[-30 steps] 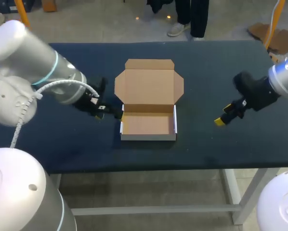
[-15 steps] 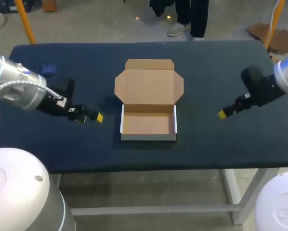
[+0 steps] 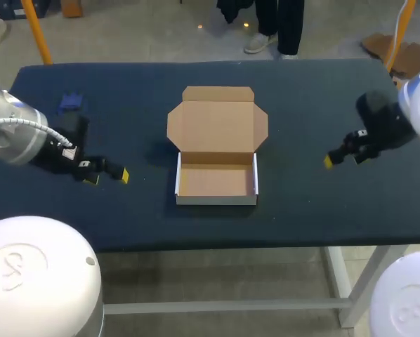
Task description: Assemble the packaging by folding the flat box into shape, placing the metal phone stand inside, and closing the box properly
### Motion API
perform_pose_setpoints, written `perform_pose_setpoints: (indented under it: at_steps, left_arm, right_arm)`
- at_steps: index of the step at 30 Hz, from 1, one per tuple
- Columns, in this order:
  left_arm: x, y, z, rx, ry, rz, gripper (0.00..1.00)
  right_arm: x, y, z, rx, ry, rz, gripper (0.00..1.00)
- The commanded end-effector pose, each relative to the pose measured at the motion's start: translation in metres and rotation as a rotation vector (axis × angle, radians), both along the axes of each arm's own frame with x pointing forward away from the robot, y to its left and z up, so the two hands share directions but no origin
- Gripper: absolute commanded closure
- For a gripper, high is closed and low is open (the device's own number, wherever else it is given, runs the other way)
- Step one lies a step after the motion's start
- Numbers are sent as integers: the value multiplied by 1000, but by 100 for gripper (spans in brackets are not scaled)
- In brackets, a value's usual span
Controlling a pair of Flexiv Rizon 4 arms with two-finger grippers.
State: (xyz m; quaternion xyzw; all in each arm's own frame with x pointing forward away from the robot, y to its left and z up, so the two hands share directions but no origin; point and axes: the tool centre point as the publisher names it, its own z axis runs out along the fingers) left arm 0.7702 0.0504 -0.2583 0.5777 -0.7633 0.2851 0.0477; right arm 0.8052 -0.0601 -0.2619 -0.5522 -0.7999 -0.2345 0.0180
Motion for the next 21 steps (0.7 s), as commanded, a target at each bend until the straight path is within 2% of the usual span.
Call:
perform_pose_setpoints:
  at_steps: [1, 9, 21]
  left_arm:
    - [-8, 10, 19, 58, 19, 26, 0]
    - [-18, 21, 32, 118, 34, 70, 0]
    - [-30, 32, 48, 166, 44, 129, 0]
  right_arm:
    - [-9, -6, 12, -72, -3, -63, 0]
    - [-19, -21, 23, -117, 22, -152, 0]
    - [-40, -40, 34, -177, 67, -259, 0]
